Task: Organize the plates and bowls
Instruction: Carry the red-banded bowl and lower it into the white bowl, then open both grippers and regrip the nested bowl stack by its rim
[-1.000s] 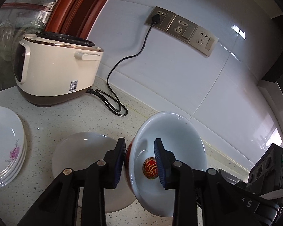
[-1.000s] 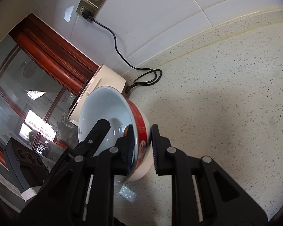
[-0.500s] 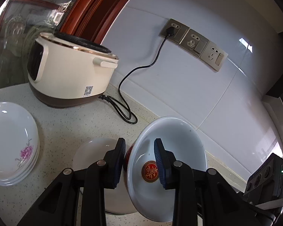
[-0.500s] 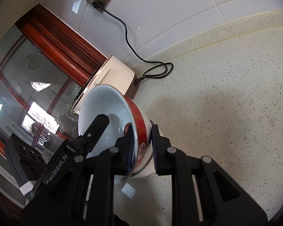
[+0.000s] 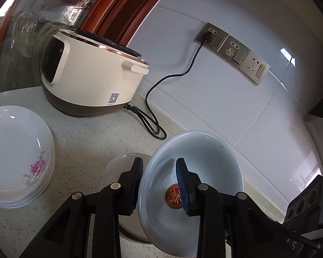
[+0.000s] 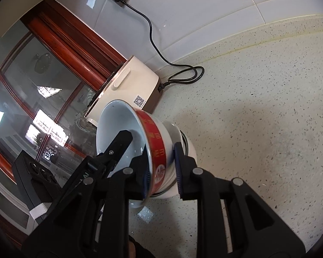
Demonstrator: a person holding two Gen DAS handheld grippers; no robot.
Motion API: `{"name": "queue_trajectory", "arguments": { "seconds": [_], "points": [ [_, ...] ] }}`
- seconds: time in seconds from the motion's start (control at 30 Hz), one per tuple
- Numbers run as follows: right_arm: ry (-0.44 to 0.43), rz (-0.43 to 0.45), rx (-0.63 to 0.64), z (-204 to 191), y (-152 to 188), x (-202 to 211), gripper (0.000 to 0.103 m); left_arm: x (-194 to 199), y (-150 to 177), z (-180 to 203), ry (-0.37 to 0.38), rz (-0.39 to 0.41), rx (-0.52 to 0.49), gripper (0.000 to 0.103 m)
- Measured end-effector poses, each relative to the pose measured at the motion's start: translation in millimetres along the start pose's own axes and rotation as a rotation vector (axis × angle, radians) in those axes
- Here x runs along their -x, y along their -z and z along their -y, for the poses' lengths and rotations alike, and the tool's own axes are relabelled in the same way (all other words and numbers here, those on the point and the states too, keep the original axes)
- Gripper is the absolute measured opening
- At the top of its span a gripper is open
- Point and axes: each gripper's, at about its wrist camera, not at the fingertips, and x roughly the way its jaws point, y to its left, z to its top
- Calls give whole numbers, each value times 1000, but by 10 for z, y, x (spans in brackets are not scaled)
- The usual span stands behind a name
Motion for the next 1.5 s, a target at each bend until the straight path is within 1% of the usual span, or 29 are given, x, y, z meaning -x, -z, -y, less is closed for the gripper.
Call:
{"name": "queue_trajectory", "arguments": {
  "seconds": [0.2,0.4,0.53,0.63,0.67,0.8,1.03,1.23,1.3,1.37,1.4,1.43,1.47,1.5],
  "points": [
    [7,-9,-6,13,20,-51,25,-16,-3,-10,-15,-2,10,32],
    [10,5,0,-7,41,-62,28,-98,5,-40,-35,-33,36,32],
    [22,22,21,-34,56,-66,35,-63,-3,-43,-57,-8,29,32],
    [25,30,35,-59,54,-52,36,-72,-5,-64,-75,-8,35,32],
    [34,30,37,-62,56,-52,38,-71,-8,-70,-81,-4,36,33],
    [36,31,43,-59,58,-46,38,-23,-15,-74,-95,22,34,40],
    [32,27,40,-56,50,-40,38,-24,-17,-65,-96,20,32,40],
    [28,10,26,-42,50,-42,41,-32,-10,-46,-99,20,28,41],
    [28,12,13,-17,44,-33,45,-31,-10,-43,-100,20,25,41],
    [31,24,-9,32,27,-7,54,-28,-13,-46,-97,21,26,41],
    [32,32,-25,60,19,7,63,-19,-17,-48,-101,26,26,46],
    [34,47,-51,105,10,29,71,-3,-23,-45,-104,36,27,52],
    [34,55,-68,132,3,42,75,16,-29,-45,-113,48,27,59],
    [32,57,-87,164,-6,48,77,38,-35,-49,-129,62,27,74]
  ]
}}
